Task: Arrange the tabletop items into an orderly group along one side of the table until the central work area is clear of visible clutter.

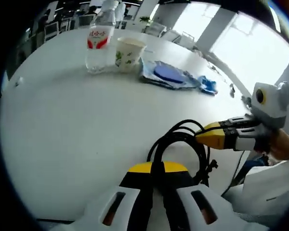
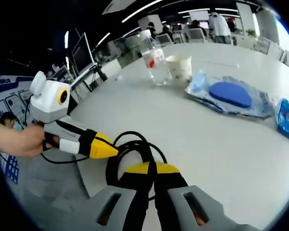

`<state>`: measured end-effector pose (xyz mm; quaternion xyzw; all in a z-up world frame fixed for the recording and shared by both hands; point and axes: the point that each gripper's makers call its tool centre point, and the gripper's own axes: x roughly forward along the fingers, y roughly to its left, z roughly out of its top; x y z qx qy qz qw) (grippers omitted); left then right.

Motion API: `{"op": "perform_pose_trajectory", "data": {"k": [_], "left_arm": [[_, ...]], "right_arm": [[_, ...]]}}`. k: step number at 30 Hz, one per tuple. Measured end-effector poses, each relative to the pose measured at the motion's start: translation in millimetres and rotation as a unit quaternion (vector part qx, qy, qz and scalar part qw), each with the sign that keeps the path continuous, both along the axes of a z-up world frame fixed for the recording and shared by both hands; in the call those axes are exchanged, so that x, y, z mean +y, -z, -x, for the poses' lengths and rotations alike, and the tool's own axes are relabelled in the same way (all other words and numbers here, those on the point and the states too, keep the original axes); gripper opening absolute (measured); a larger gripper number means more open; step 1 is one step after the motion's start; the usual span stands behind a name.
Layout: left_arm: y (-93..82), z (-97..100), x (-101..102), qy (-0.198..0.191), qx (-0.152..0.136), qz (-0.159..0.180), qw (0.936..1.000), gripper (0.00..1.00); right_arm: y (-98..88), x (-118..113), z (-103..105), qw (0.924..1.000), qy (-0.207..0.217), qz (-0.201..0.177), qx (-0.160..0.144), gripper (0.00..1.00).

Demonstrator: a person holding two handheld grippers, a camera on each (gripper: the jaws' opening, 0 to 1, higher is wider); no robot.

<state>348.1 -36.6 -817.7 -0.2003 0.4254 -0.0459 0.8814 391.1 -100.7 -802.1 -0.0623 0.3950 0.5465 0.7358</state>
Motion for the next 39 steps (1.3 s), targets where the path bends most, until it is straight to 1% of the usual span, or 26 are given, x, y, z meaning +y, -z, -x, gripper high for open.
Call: {"op": "perform_pose_trajectory", "data": {"k": [5,6,9,15,21,24,29,33,39], "left_arm": [[-11.3,-9.1,-4,0.003,-0.013,0.002,0.9999,0.0],[-15.9,-13.3,-8,0.005,-0.016,0.002,0.9999,0.0],[-19.3,-22.8,-15,0.012,-0.021,0.0,0.9997,0.0],[-26.0,-40.5,-34,0.033,-0.026,-0.002,0.9991,0.0],[-31.3,-58.1,-54,0.058,-0.03,-0.009,0.9978,0.0],[-34.2,-66.7,-64,0.071,-0.032,-0.015,0.9968,0.0],[-36.6,-80.4,-80,0.082,-0.031,-0.018,0.996,0.0],[-39.7,-90.1,-92,0.092,-0.033,-0.019,0.995,0.0],[-43.0,-101.4,-102,0.102,-0.036,-0.024,0.9938,0.0]], "right_arm": [[-10.9,-4,-9,0.9999,0.002,-0.012,-0.008,0.0],[-13.2,-6,-12,0.9998,0.005,-0.015,-0.01,0.0],[-17.2,-14,-20,0.9996,0.016,-0.018,-0.015,0.0],[-19.9,-36,-35,0.9986,0.044,-0.023,-0.019,0.0],[-21.6,-60,-51,0.9962,0.08,-0.031,-0.015,0.0],[-22.6,-70,-58,0.9952,0.091,-0.033,-0.017,0.0],[-25.0,-87,-69,0.9932,0.109,-0.038,-0.018,0.0],[-26.1,-97,-78,0.9918,0.12,-0.041,-0.019,0.0],[-29.1,-110,-89,0.9891,0.139,-0.047,-0.019,0.0]]}}
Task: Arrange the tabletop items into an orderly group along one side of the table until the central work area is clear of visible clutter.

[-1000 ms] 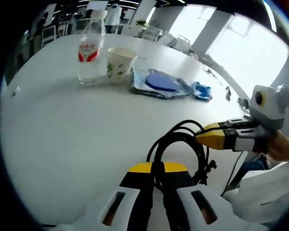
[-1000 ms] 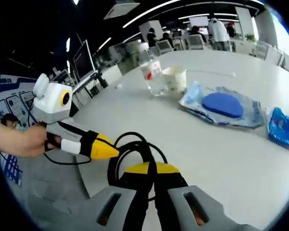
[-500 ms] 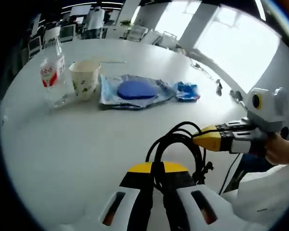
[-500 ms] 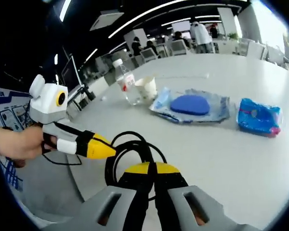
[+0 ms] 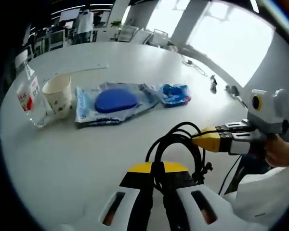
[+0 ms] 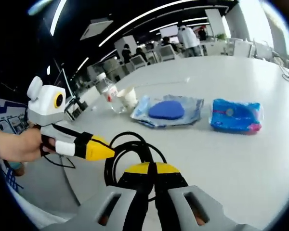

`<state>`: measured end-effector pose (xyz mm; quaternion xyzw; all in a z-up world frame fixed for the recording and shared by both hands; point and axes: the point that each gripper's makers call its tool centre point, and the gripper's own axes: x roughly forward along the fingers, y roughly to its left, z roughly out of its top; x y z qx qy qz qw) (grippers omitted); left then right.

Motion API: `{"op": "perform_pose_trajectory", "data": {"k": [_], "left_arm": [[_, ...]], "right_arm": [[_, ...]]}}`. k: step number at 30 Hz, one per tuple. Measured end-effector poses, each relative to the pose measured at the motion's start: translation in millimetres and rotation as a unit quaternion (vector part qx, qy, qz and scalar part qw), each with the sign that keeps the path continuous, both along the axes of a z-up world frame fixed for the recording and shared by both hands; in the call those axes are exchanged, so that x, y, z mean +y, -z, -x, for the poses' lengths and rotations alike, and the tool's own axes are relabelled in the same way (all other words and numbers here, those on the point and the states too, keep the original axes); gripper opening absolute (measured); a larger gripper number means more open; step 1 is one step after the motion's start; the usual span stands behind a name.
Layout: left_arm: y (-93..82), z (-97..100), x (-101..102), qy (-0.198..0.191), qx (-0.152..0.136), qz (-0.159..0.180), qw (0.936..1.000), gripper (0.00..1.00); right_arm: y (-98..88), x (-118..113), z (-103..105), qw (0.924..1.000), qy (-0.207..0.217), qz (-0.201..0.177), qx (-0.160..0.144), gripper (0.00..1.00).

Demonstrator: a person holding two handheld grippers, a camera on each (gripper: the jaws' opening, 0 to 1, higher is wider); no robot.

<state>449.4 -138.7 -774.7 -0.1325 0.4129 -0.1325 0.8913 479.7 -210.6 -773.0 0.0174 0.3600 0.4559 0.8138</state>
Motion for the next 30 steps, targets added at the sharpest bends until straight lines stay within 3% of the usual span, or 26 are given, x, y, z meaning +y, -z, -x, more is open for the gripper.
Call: {"op": "perform_pose_trajectory", "data": {"k": [15,30], "left_arm": [[-3.7,-33.7,-39,0.041,-0.007,-0.008,0.9991,0.0],[-2.0,-59.3,-64,0.071,-0.009,-0.005,0.9974,0.01]], "right_arm": [[-3.0,-40,-27,0.999,0.045,-0.004,-0.003,0.0],[-1.3,-68,-50,0.9969,0.079,-0.001,-0.001,0.0]]}}
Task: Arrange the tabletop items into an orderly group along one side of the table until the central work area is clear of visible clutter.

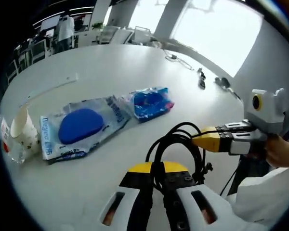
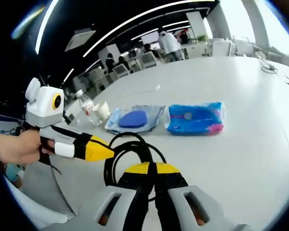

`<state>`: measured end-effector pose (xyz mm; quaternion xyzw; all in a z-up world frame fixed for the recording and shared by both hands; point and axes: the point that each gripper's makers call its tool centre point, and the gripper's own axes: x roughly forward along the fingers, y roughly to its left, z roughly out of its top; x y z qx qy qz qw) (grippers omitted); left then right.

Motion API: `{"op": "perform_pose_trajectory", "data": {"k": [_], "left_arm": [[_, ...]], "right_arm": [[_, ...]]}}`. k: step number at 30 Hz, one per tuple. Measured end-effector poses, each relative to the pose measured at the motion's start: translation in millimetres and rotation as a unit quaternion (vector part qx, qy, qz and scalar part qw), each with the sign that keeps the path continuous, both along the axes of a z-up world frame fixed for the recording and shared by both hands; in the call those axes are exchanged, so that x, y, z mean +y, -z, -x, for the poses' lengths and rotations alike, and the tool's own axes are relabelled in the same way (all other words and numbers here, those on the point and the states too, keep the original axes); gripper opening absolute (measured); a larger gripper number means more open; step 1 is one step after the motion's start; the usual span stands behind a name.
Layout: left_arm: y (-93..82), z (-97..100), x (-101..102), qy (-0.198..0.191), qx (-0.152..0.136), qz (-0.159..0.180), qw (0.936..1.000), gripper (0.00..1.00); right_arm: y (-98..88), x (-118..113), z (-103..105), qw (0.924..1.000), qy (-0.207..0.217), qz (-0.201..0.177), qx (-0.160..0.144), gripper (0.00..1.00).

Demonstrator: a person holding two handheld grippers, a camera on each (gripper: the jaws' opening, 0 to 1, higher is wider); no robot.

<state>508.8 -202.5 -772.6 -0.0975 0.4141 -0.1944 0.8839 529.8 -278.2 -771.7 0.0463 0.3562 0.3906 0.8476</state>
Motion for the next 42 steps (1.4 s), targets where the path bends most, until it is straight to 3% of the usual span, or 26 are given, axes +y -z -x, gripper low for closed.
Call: {"op": "perform_pose_trajectory", "data": {"k": [19,33,42], "left_arm": [[4.0,-37.8,-32,0.027,-0.003,0.01,0.9996,0.01],[13.9,-55.0,-37,0.032,0.006,-0.004,0.9994,0.01],[22.0,-62.3,-29,0.027,0.016,-0.013,0.9994,0.01]], "right_arm": [[6.2,-33,-37,0.9997,0.024,0.011,0.0,0.0],[24.6,-35,-57,0.9996,0.016,0.021,0.013,0.0],[33.5,-28,-63,0.9995,0.006,0.022,0.021,0.0]]}}
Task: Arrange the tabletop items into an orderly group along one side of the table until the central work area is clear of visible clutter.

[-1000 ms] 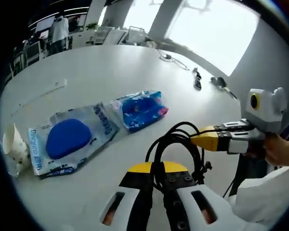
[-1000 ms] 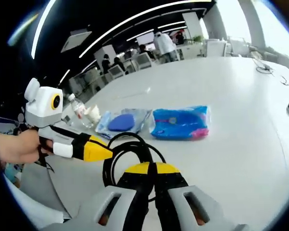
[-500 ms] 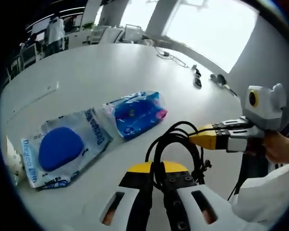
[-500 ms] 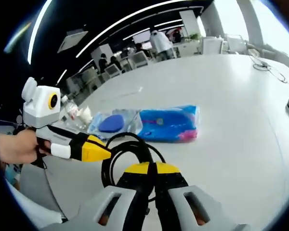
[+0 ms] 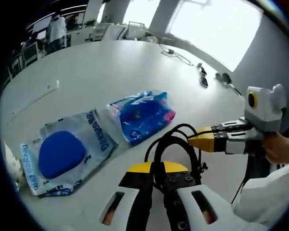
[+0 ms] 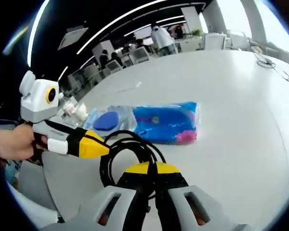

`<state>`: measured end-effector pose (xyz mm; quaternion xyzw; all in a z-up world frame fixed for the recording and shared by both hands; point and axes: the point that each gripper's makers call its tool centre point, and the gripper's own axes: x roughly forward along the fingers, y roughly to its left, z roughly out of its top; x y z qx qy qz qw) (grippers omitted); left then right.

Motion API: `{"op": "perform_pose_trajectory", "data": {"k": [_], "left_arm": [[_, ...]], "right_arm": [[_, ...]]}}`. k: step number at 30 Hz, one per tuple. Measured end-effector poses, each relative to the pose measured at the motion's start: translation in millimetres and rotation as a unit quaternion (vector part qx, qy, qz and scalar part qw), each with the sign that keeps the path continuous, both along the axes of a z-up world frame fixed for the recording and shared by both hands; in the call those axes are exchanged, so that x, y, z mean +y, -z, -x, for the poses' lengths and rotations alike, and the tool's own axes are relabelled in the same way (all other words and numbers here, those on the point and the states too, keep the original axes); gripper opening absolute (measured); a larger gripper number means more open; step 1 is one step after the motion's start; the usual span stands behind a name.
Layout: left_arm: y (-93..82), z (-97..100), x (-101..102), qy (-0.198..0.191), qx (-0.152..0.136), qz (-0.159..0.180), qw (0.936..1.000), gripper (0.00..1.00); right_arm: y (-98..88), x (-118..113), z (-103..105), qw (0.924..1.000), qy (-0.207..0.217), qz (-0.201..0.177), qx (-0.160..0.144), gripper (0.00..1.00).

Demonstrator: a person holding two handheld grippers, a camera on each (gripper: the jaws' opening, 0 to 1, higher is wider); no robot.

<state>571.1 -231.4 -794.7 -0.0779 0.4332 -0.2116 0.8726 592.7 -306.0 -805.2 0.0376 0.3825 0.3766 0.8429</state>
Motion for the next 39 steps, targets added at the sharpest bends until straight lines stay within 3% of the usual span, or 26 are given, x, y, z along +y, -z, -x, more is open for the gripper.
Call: {"op": "perform_pose_trajectory", "data": {"k": [29,39], "left_arm": [[33.0,-1.9,8,0.012,0.03,-0.012,0.9994,0.01],[33.1,-3.9,8,0.007,0.031,-0.008,0.9995,0.02]], "right_arm": [[26.0,8,-6,0.9994,-0.019,0.018,0.024,0.0],[26.8,8,-7,0.9992,-0.024,0.022,0.021,0.0]]}}
